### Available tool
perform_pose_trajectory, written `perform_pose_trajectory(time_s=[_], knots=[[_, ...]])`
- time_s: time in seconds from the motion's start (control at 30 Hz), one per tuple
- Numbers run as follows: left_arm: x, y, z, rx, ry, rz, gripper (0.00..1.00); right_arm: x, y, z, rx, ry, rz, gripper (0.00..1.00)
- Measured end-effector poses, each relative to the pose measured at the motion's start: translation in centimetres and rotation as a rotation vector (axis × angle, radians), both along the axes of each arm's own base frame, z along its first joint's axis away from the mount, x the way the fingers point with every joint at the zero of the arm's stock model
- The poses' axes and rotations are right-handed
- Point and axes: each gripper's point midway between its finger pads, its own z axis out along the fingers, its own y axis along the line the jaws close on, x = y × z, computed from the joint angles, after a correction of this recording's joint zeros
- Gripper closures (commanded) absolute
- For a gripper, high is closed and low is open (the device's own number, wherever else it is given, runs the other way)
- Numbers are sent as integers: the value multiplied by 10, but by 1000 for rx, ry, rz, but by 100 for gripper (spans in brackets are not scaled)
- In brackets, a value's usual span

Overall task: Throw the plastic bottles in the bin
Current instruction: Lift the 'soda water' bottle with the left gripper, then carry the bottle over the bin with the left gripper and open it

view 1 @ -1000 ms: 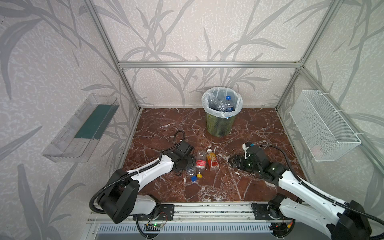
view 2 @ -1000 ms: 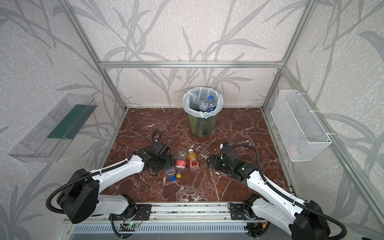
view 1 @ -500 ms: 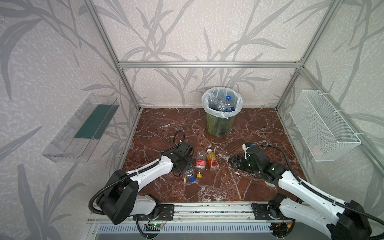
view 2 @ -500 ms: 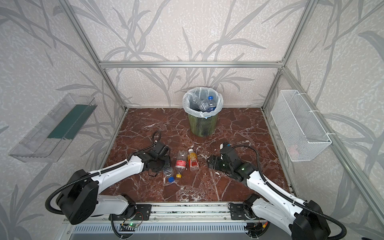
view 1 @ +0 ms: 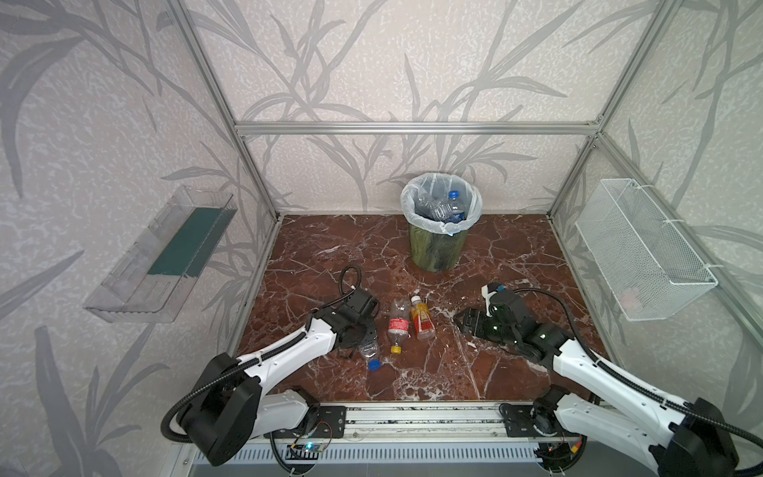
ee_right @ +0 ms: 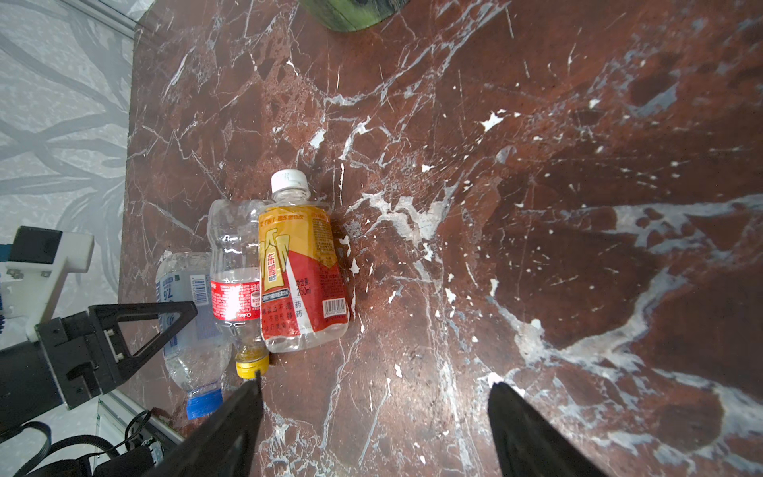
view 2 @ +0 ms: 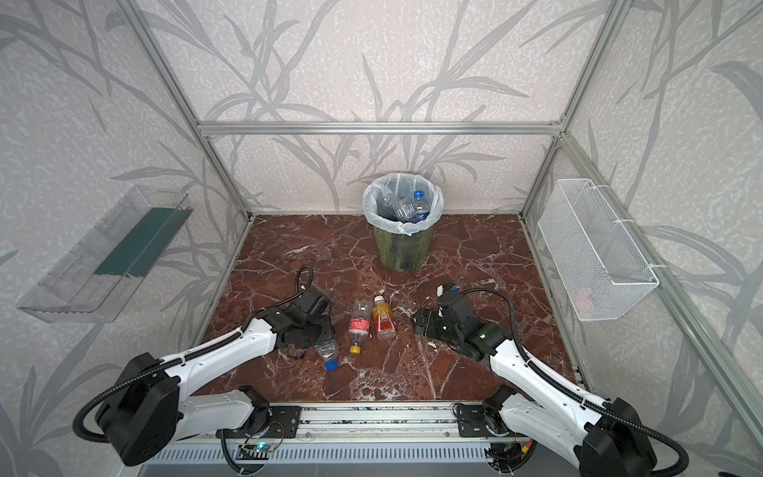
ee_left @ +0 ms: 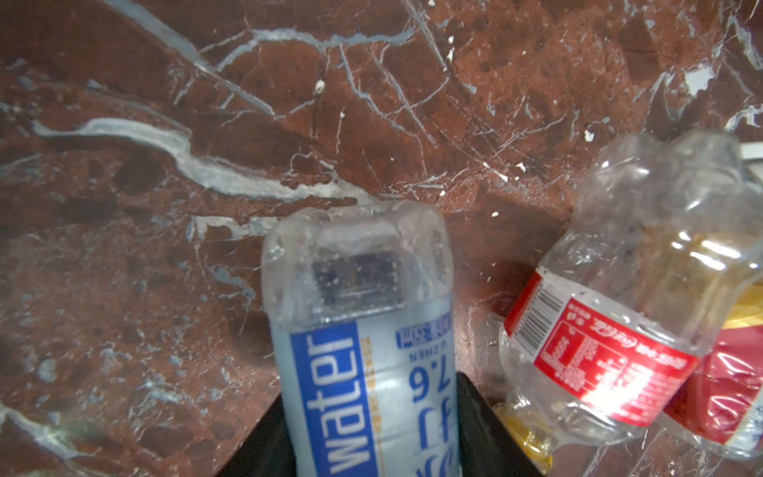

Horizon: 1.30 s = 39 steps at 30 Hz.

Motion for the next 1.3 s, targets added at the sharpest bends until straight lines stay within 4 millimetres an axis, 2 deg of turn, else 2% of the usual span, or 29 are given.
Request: perform_pose_trajectory(time_s=[0.37, 0.53, 0.57, 0.63, 0.67, 0.73, 0.8, 0.83, 0.87, 0.9, 0.97, 1.0, 1.03, 1.1, 1.13, 1.2, 1.3], knots=[[-7, 5, 29, -66, -100, -7, 46, 2, 2, -1, 4, -4, -1, 15], [4, -3, 54, -121, -200, -29, 44, 2, 0, 0, 2, -8, -4, 15], [8, -7, 65, -134, -223, -39, 44, 2, -1, 1, 1, -13, -8, 15], [25, -20, 97, -164, -278, -67, 44, 1, -4, 5, -1, -24, -15, 15], [39, -32, 126, -188, -324, -90, 44, 0, -6, 7, -3, -30, -19, 15], [71, -57, 192, -239, -426, -130, 44, -1, -10, 12, -9, -43, -26, 15], [116, -92, 288, -320, -597, -181, 43, -1, -13, 19, -13, -56, -35, 15], [133, -104, 329, -350, -674, -195, 39, -1, -15, 23, -15, -60, -38, 15], [152, -115, 371, -376, -753, -208, 32, 0, -16, 27, -13, -69, -41, 15], [167, -124, 406, -402, -819, -214, 27, 0, -17, 31, -12, -77, -44, 15], [195, -134, 454, -439, -905, -224, 21, -1, -20, 39, -7, -90, -49, 15], [207, -136, 469, -453, -929, -232, 18, -2, -22, 42, -5, -97, -52, 15], [217, -136, 474, -461, -939, -233, 16, -3, -23, 43, -5, -101, -54, 15], [232, -131, 464, -436, -921, -226, 14, -5, -26, 44, -7, -101, -59, 15], [236, -127, 452, -412, -887, -217, 13, -6, -27, 43, -9, -99, -60, 14], [234, -119, 414, -322, -761, -208, 13, -6, -27, 43, -10, -96, -62, 14], [209, -120, 363, -183, -584, -247, 13, -6, -27, 38, -15, -86, -60, 15]])
